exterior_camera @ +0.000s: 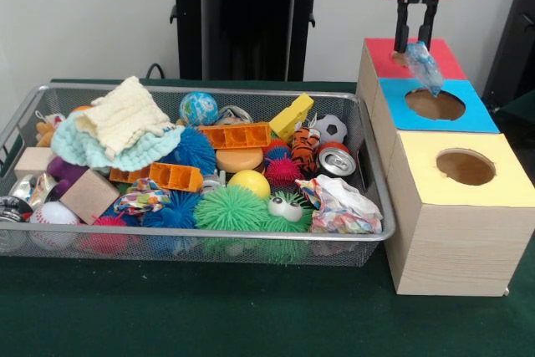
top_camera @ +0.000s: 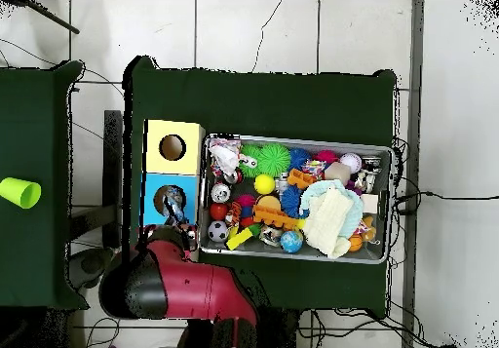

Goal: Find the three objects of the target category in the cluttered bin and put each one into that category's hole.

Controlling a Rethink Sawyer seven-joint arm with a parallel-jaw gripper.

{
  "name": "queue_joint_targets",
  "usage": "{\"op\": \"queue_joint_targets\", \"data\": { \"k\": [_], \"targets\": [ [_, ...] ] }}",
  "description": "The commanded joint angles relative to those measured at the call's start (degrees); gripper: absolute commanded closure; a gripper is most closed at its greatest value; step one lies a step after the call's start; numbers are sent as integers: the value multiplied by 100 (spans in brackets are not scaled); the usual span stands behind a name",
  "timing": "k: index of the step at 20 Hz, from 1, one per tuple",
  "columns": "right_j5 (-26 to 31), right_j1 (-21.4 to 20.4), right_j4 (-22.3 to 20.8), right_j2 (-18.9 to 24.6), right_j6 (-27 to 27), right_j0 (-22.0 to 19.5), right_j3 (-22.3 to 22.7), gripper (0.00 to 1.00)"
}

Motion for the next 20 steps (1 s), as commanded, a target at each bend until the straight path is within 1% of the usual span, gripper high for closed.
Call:
{"op": "queue_joint_targets", "data": {
  "k": [1, 6, 13, 17, 20],
  "targets": [
    [457, 321, 324, 59, 1302, -6, -285, 100],
    [580, 438, 418, -80, 1367, 163, -506, 100],
    [639, 598, 539, -189, 1330, 283, -732, 100],
    [827, 667, 630, -287, 1336, 374, -959, 100],
    [868, 648, 652, -301, 1331, 386, -974, 100]
  ]
}}
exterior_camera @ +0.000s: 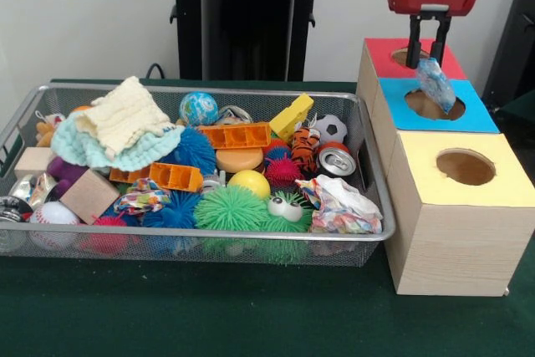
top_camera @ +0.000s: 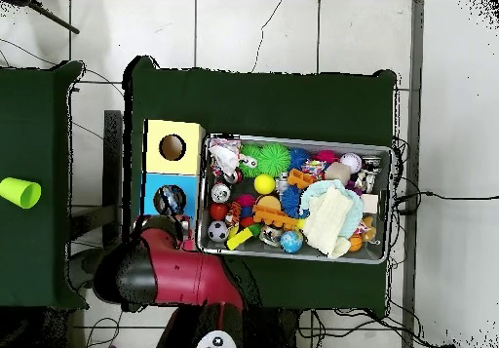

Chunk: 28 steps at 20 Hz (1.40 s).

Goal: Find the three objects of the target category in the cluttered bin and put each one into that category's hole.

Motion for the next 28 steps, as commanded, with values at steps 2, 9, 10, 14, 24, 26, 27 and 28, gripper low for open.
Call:
{"op": "queue_joint_targets", "data": {
  "k": [2, 9, 10, 14, 24, 26, 27, 28],
  "targets": [
    [781, 220, 334, -53, 1324, 17, -506, 100],
    [563, 199, 411, -46, 1407, 23, -344, 0],
    [537, 201, 420, -56, 1425, 33, -334, 0],
    [706, 208, 349, 36, 1240, -33, -392, 0],
    [907, -27, 332, 125, 1135, -191, -335, 0],
    [1058, -142, 307, 130, 1075, -240, -320, 0],
    [1105, -177, 290, 111, 1056, -249, -323, 0],
    [1155, -214, 292, 103, 1056, -265, -313, 0]
  ]
}}
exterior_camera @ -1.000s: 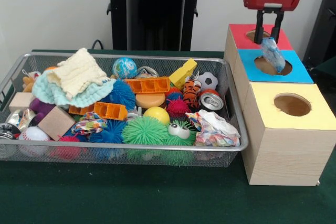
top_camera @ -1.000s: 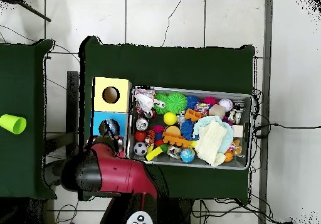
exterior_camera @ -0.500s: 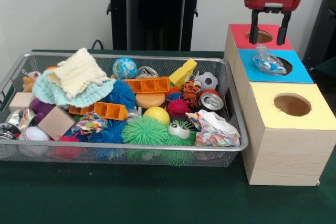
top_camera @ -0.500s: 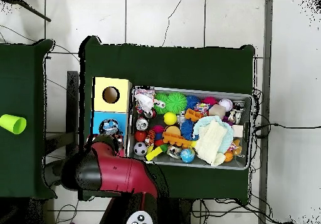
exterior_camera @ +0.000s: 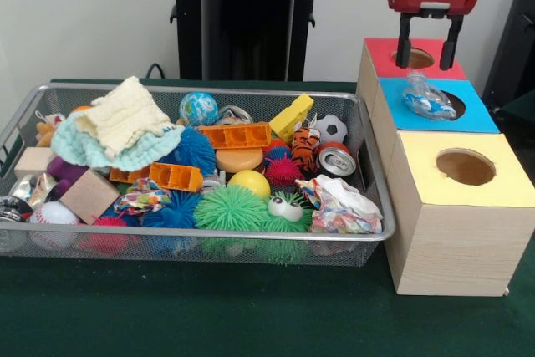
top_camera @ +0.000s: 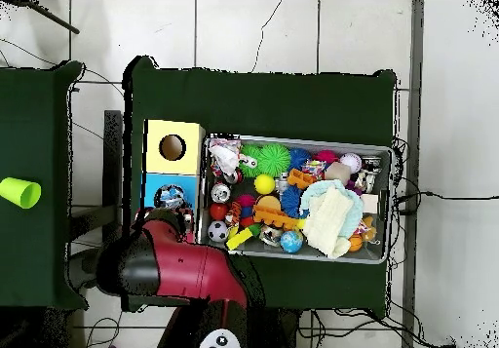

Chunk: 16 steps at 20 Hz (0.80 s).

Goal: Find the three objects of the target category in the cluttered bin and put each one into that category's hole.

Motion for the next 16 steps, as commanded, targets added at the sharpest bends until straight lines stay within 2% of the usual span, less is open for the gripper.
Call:
{"op": "queue_joint_targets", "data": {
  "k": [1, 14, 15, 16],
  "targets": [
    [984, -220, 149, 202, 1044, -261, -118, 0],
    [798, -206, 117, 206, 1132, -282, -41, 0],
    [756, -203, 142, 157, 1200, -252, -26, 100],
    [734, -197, 155, 129, 1236, -231, -25, 100]
  ]
}}
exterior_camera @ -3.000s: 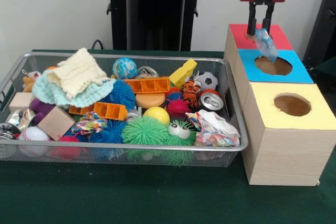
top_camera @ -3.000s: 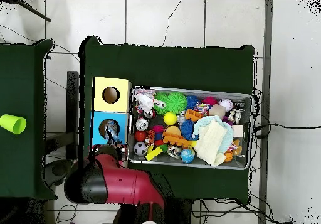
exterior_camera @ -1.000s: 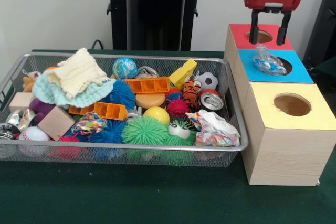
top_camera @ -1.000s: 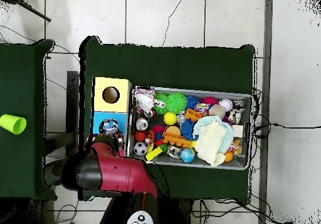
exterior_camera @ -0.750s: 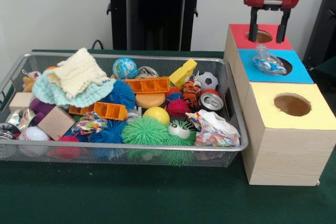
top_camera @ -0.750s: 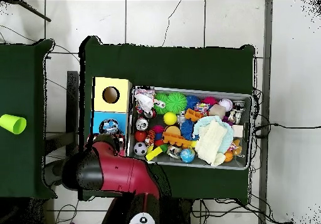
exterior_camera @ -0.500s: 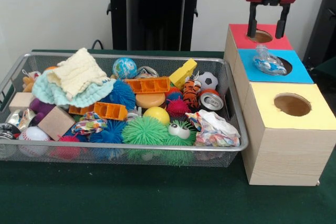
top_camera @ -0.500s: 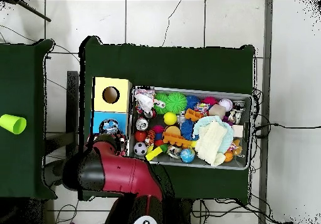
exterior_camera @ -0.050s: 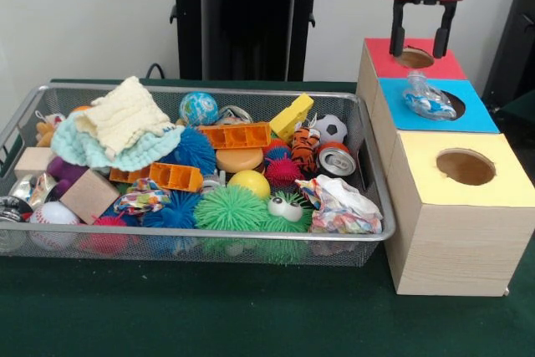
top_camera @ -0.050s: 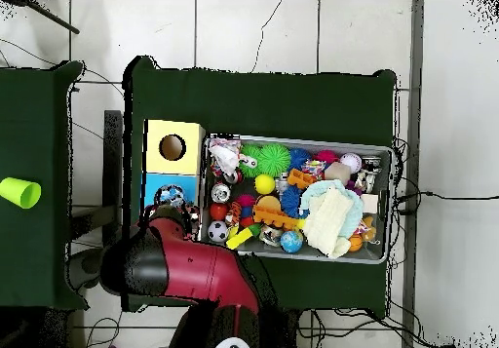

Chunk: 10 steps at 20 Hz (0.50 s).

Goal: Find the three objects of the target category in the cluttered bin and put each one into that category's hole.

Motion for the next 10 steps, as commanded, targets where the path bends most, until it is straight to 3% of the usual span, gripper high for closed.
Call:
{"op": "queue_joint_targets", "data": {
  "k": [1, 10],
  "targets": [
    [444, 38, 176, 102, 1272, -36, -24, 100],
    [624, 45, 89, 144, 1106, -76, -133, 100]
  ]
}}
